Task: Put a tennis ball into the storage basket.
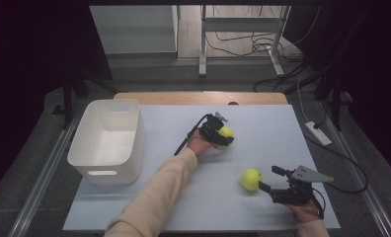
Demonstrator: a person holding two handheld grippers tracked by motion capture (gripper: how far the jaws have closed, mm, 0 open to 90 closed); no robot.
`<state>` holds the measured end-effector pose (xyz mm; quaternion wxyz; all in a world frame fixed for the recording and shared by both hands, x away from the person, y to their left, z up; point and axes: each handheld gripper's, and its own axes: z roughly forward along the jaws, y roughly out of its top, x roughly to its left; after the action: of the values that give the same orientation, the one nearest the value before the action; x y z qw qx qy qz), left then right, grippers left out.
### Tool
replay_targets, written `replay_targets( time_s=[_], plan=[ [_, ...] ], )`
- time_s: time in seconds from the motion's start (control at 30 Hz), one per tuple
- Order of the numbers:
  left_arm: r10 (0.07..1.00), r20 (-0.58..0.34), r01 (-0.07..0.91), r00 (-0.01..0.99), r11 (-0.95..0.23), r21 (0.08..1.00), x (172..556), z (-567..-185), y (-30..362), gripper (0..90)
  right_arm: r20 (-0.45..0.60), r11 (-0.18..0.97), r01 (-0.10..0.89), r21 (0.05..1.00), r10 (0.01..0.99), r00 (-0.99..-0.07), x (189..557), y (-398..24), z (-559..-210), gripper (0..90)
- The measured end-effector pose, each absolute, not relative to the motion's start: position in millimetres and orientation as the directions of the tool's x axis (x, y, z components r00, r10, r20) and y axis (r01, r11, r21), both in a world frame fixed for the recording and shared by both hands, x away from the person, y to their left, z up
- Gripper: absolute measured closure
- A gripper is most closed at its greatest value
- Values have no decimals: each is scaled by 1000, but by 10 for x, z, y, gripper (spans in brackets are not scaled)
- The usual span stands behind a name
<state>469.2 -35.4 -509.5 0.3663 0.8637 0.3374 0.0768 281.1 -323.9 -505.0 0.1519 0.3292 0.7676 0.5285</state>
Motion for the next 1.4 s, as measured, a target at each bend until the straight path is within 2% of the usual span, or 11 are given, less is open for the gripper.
replay_targets(
  time_s=[0.67,1.4],
  plan=[
    [605,-147,499,782,-468,729,4569,-4861,-233,272,112,225,343,912,666,-737,2807,-3231,-5052,153],
    [602,-135,463,787,-431,774,4307,-4685,-2,272,109,228,338,913,663,-740,2788,-3231,-5047,153]
  ],
)
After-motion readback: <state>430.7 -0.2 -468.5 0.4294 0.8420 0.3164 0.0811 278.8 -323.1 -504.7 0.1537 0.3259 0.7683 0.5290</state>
